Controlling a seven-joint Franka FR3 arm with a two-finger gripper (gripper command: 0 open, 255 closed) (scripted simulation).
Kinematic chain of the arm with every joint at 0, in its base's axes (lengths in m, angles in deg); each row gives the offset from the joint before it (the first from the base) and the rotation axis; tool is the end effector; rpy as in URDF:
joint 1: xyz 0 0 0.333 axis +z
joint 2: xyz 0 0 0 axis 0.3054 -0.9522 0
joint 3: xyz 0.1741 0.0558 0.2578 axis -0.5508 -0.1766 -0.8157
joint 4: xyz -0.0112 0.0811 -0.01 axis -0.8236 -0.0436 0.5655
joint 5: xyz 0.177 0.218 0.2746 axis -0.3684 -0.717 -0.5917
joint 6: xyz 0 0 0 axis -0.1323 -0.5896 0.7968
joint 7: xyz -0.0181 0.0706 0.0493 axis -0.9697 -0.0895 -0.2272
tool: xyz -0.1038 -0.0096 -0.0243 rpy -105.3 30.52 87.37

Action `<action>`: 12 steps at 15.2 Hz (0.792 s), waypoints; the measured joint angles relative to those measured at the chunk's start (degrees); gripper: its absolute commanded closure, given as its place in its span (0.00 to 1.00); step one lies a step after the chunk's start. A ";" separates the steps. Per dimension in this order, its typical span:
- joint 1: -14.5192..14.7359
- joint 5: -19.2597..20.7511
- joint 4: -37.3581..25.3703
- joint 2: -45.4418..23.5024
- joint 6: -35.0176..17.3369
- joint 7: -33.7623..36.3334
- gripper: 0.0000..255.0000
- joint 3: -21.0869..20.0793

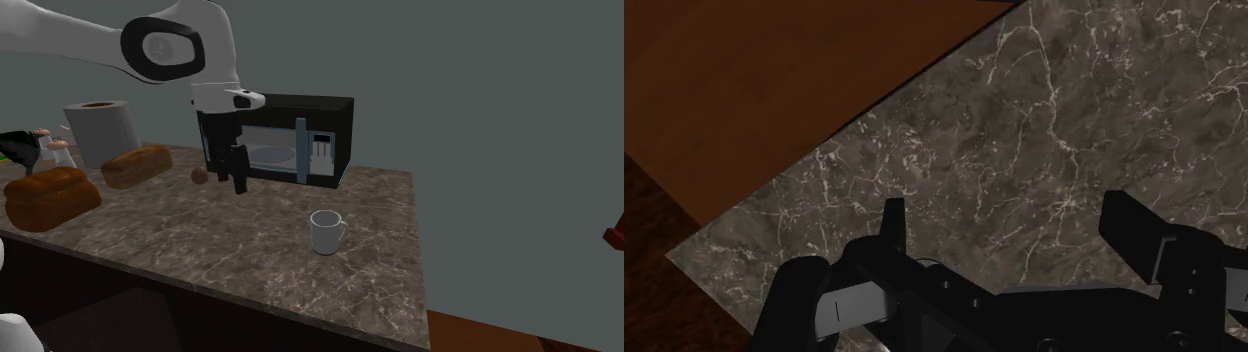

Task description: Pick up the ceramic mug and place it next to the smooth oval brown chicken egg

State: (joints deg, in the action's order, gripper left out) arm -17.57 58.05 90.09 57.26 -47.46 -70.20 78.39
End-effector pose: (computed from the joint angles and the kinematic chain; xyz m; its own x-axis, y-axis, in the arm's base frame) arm 0.4388 -0.0083 0.5379 0.9971 0.0753 -0.0074 0.0756 -0.9952 0.0620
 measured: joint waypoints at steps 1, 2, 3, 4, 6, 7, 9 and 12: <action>0.01 0.02 -1.02 -2.27 -1.22 0.05 0.00 -0.01; 0.04 0.04 -1.72 -4.36 -2.57 0.19 0.00 -0.06; 0.01 0.07 -3.25 -6.66 -3.32 0.10 0.00 0.01; 0.09 0.06 -4.10 -8.51 -4.29 0.31 0.00 -0.10; 0.07 0.08 -6.01 -12.40 -6.27 0.30 0.00 -0.07; 0.00 0.13 -7.21 -14.77 -7.47 0.19 0.00 0.02; 0.10 0.15 -10.17 -19.06 -8.72 0.43 0.00 -0.10; 0.19 0.20 -15.03 -25.58 -10.34 0.64 0.00 -0.19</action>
State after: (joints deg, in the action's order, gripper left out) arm -17.38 58.25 75.06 31.69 -57.80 -69.55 78.20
